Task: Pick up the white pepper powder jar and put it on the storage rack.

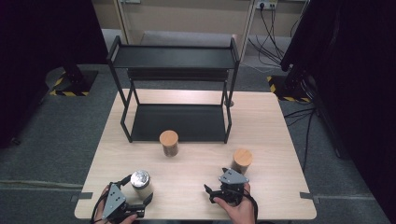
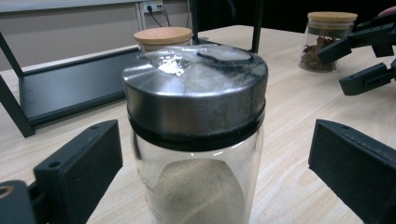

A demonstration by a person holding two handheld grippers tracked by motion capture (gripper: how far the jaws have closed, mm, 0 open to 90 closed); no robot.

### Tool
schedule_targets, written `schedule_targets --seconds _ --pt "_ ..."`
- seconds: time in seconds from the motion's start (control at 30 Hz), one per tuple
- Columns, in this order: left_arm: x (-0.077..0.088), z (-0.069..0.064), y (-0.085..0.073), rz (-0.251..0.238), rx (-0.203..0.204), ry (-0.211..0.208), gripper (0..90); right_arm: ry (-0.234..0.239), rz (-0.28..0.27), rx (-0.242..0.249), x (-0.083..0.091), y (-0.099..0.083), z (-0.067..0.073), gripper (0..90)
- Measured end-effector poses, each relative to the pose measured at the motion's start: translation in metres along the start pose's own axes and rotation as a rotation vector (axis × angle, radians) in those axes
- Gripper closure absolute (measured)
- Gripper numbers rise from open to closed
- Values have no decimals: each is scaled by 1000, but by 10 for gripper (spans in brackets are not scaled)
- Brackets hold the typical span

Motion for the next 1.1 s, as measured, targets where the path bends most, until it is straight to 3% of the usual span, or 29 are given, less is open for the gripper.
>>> schedule_targets --seconds 0.23,0.57,0.83,1.1 --pt "1 0 1 -1 10 -1 48 -4 1 1 0 0 0 66" --pt "6 -3 14 -29 5 34 97 -5 7 0 -1 0 0 66" --pt "7 4 19 -48 23 65 183 -6 13 5 -1 0 0 66" --pt "6 3 22 -54 7 83 290 -5 13 4 -1 0 0 66"
Point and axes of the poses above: each handheld gripper's, and its own axes: x roughly backward along the jaws, y roughly out of its top, z roughly to its left, the point moved 6 cm from there along -x, roughly forward along the jaws, and after that the axes turned 14 degrees about z, right-handed, at the moved point
